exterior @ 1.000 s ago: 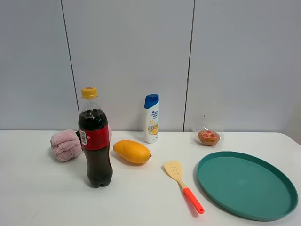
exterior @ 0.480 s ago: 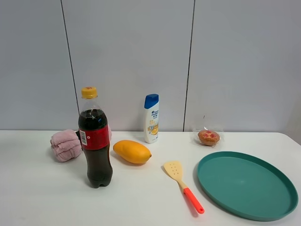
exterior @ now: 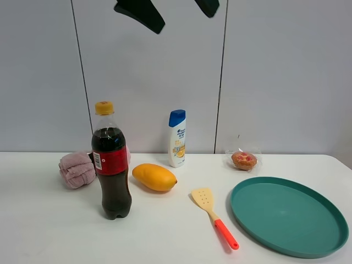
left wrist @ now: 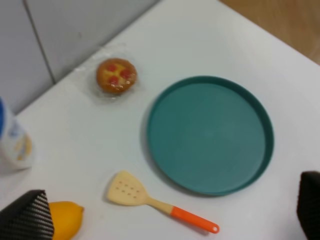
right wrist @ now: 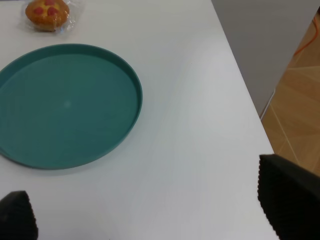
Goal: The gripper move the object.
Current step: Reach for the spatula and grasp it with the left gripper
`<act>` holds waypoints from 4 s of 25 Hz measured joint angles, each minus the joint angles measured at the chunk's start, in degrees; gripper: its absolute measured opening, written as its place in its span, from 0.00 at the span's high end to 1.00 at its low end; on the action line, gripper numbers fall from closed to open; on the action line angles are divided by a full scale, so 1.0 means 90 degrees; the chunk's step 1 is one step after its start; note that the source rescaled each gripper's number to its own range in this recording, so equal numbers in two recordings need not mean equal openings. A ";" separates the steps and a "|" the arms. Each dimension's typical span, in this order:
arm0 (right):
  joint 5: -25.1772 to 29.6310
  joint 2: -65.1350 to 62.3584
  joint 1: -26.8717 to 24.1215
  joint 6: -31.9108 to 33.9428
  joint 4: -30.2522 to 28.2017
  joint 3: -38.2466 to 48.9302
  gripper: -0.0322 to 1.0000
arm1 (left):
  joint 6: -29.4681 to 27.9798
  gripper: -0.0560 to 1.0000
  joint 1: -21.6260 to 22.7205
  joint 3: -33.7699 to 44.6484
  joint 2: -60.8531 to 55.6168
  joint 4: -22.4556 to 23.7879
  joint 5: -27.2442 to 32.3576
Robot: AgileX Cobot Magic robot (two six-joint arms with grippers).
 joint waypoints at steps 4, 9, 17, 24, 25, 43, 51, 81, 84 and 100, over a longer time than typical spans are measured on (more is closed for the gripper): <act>0.0000 0.0000 0.0000 0.0000 0.0000 0.0000 0.00 | 0.0000 0.00 -0.0309 0.0000 0.0404 0.0007 -0.0026; 0.0000 0.0000 0.0000 0.0000 0.0000 0.0000 0.00 | -0.0353 0.00 -0.0556 -0.0006 0.0897 0.0013 -0.0199; 0.0000 0.0000 0.0000 0.0000 0.0000 0.0000 0.00 | -0.0900 0.00 -0.0895 -0.0004 0.1608 -0.0027 -0.0578; 0.0000 0.0000 0.0000 0.0000 0.0000 0.0000 0.00 | -0.1095 0.00 -0.1079 -0.0004 0.1976 -0.0053 -0.0931; 0.0000 0.0000 0.0000 0.0000 0.0000 0.0000 0.00 | -0.1112 0.00 -0.1096 -0.0004 0.2034 -0.0062 -0.0951; 0.0000 0.0000 0.0000 0.0000 0.0000 0.0000 0.00 | -0.4635 0.00 -0.1153 -0.0004 0.3339 -0.0047 -0.1253; 0.0000 0.0000 0.0000 0.0000 0.0000 0.0000 0.00 | -0.5364 0.00 -0.1153 -0.0004 0.3549 0.1433 -0.0626; 0.0000 0.0000 0.0000 0.0000 0.0000 0.0000 0.00 | -0.5433 0.00 -0.1161 -0.0012 0.4333 0.1740 -0.0171; 0.0000 0.0000 0.0000 0.0000 0.0000 0.0000 0.00 | -0.5433 0.00 -0.1195 -0.0012 0.4387 0.1776 -0.0076; 0.0000 0.0000 0.0000 0.0000 0.0000 0.0000 0.00 | -0.5406 0.36 -0.1311 -0.0017 0.4438 0.1939 0.0069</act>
